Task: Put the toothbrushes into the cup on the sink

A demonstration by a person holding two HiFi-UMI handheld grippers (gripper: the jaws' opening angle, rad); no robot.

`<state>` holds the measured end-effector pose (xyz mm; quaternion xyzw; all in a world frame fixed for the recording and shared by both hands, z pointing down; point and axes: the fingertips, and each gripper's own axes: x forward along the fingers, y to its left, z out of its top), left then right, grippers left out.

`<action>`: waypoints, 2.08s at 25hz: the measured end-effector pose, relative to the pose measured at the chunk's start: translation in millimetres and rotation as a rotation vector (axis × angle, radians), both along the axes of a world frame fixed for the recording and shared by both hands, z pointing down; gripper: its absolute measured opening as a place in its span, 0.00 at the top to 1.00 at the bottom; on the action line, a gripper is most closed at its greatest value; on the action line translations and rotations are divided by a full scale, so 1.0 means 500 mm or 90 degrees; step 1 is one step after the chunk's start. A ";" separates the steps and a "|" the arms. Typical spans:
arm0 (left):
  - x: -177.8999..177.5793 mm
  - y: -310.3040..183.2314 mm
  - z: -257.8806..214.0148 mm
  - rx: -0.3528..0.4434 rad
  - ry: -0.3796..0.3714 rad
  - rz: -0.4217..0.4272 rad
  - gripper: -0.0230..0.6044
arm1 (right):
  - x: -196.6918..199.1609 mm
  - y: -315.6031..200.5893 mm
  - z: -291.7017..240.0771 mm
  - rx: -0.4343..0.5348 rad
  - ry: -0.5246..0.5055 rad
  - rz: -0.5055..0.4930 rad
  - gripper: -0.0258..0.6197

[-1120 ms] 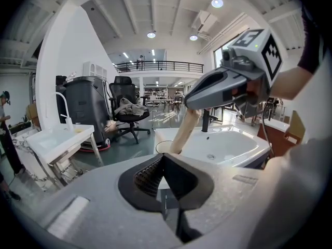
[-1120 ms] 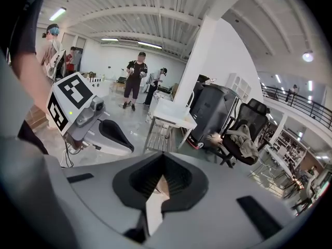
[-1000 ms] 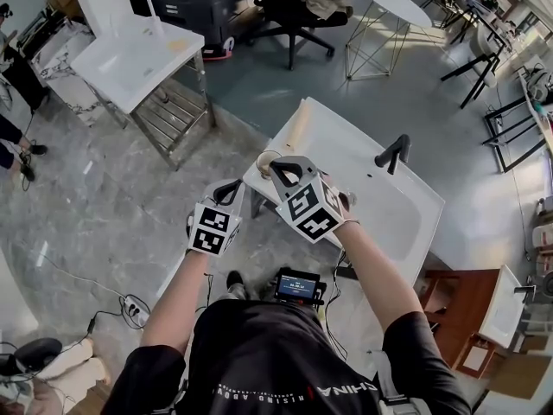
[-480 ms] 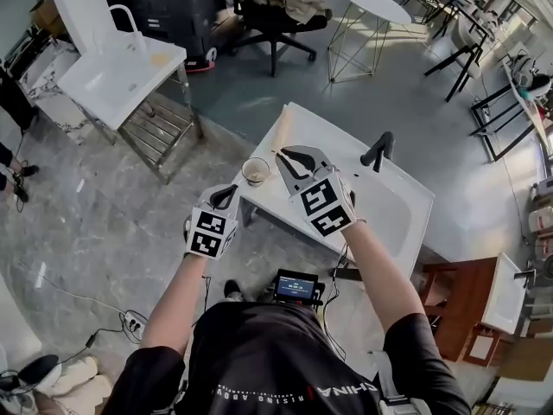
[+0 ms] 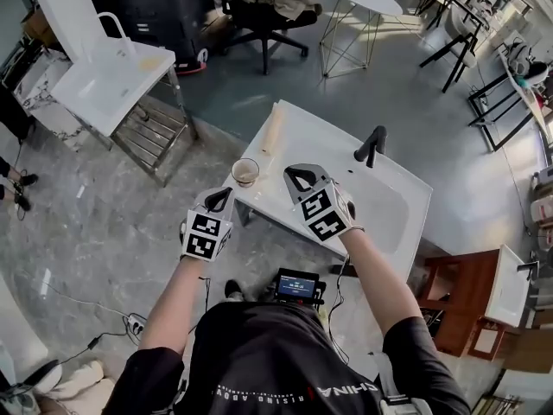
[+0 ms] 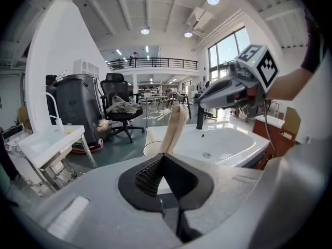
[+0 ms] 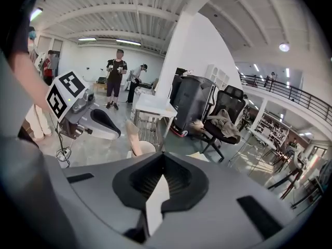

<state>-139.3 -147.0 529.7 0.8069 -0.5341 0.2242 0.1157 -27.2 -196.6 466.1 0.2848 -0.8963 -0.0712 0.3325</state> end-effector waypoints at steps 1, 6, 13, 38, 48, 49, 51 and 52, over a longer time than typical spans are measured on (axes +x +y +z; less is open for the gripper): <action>0.000 -0.001 0.002 -0.002 -0.002 -0.003 0.96 | 0.002 -0.004 0.002 -0.001 -0.003 -0.001 0.94; 0.000 -0.004 0.009 -0.011 -0.014 -0.015 0.96 | 0.014 -0.023 0.021 -0.019 -0.004 -0.008 0.94; -0.003 -0.020 0.016 -0.012 -0.023 -0.029 0.96 | 0.000 -0.057 0.066 -0.037 0.011 -0.033 0.94; -0.126 -0.190 0.146 -0.084 0.023 0.004 0.96 | -0.128 -0.278 0.353 -0.150 0.119 -0.031 0.77; -0.132 -0.211 0.173 -0.104 0.033 -0.002 0.96 | -0.134 -0.293 0.394 -0.140 0.160 -0.085 0.76; -0.133 -0.212 0.174 -0.103 0.032 -0.002 0.96 | -0.133 -0.294 0.395 -0.138 0.160 -0.085 0.77; -0.135 -0.213 0.174 -0.104 0.031 -0.004 0.96 | -0.134 -0.295 0.395 -0.134 0.160 -0.086 0.77; -0.136 -0.213 0.174 -0.106 0.031 -0.006 0.96 | -0.134 -0.295 0.395 -0.131 0.160 -0.086 0.78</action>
